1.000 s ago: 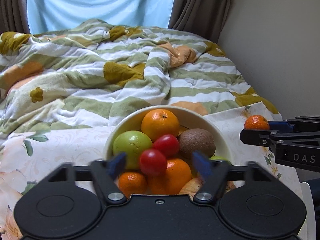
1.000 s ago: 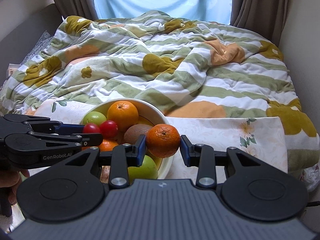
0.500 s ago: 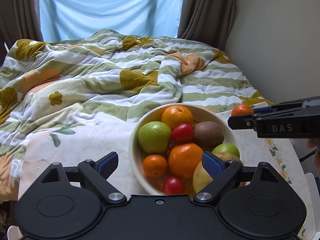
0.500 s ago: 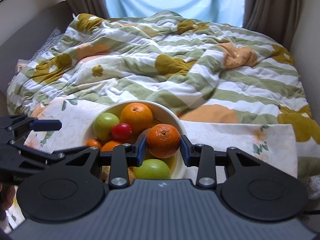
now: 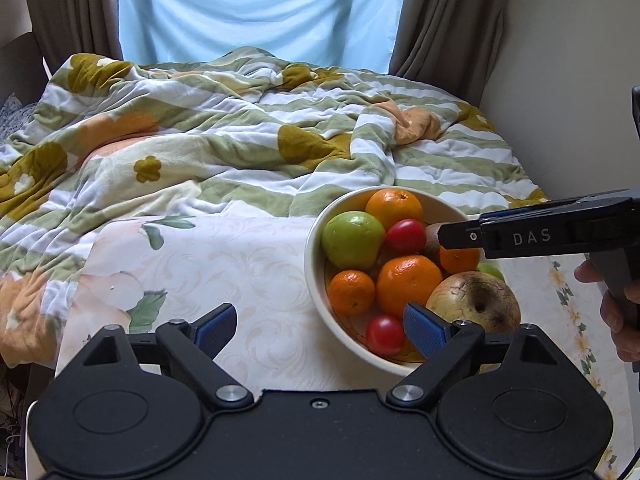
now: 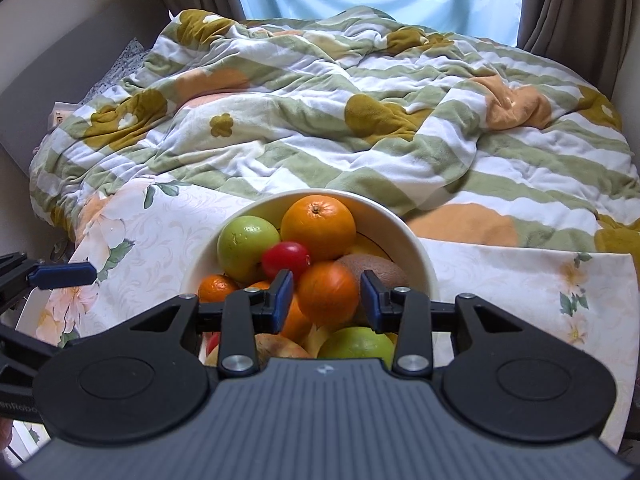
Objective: Organize fruits
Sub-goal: 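Lower the tangerine into the bowl and open the right tool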
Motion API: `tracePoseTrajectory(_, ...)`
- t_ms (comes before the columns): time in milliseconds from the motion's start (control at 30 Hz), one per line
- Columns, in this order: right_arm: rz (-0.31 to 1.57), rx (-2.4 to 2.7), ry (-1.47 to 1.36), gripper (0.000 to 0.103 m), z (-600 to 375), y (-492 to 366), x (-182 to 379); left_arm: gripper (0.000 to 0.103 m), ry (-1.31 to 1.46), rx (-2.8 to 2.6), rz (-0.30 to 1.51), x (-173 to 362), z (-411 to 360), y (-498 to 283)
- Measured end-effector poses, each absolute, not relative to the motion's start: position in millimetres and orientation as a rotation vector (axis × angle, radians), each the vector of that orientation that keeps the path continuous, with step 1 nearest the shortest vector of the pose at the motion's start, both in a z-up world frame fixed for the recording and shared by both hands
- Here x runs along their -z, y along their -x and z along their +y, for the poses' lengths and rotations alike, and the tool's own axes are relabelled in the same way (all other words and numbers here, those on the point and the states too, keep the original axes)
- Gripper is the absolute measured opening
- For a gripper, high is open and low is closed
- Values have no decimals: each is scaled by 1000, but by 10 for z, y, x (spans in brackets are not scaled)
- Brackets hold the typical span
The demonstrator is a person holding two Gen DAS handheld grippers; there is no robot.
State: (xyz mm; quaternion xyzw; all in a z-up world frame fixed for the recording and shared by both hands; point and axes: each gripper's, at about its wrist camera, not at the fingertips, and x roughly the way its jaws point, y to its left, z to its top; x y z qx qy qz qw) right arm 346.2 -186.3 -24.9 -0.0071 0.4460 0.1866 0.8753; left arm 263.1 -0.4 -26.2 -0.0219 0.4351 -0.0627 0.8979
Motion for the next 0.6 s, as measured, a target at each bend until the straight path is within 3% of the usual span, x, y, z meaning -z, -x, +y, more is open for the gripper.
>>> tracePoseTrajectory(33, 929, -392, 16, 66, -1849, -3463, 254, 93, 48, 127, 900, 261, 2, -2613)
tracePoseTrajectory(100, 916, -386, 19, 97, -1830, -3450, 247, 93, 50, 124, 897, 255, 14, -2581)
tracePoseTrajectory(133, 903, -376, 18, 103, -1827, -3429, 235, 93, 50, 123, 895, 251, 12, -2566)
tracePoseTrajectory(600, 839, -347, 27, 103, -1926, -3038, -59, 93, 29, 111, 830, -19, -44, -2220)
